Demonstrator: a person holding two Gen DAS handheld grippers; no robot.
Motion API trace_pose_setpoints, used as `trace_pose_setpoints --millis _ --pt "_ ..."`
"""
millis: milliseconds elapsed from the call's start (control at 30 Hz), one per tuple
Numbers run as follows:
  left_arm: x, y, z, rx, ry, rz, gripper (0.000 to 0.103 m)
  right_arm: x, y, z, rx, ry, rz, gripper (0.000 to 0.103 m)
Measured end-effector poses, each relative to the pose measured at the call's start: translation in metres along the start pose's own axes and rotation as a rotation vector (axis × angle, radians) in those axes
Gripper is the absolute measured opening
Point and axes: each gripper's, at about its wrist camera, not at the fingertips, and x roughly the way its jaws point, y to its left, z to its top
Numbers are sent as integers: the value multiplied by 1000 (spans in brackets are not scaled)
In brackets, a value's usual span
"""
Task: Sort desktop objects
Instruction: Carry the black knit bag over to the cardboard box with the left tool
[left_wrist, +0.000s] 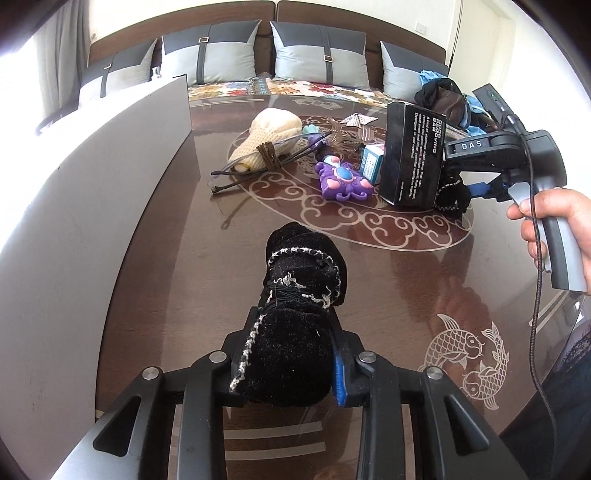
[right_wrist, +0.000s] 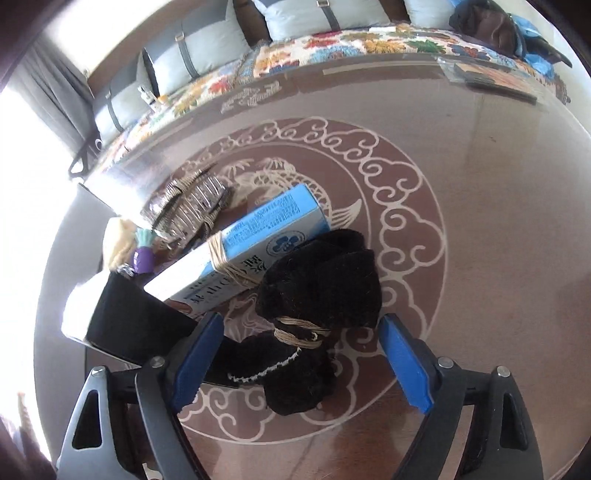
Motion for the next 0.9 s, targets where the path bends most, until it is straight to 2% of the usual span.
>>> trace_pose_setpoints --millis 33,67,200,333,433,500,633,767,900 --pt "-2 1 -1 -6 -3 -7 31 -2 3 0 -22 -10 -22 47" --pt "-4 1 -2 -10 -10 -14 31 -2 1 -1 -27 -3 -24 37" --pt "-16 1 -1 -18 -41 -45 31 -30 -23 -22 -16 -50 -29 35" --pt "-31 8 2 -73 -56 -112 31 -64 -43 -62 -61 -59 -22 35" --pt "-49 14 6 -113 -74 -142 31 -83 -39 -92 -96 -59 17 35" --pt "-68 22 11 -137 -106 -157 31 -93 -21 -108 -136 -70 47 35" --pt "-119 55 23 -172 -181 -128 31 -109 53 -114 -246 -101 149 35" --pt "-164 120 30 -223 -221 -14 31 -135 164 -117 -397 -143 303 35" --pt "-181 192 25 -298 -190 108 31 -149 275 -126 -530 -160 444 36"
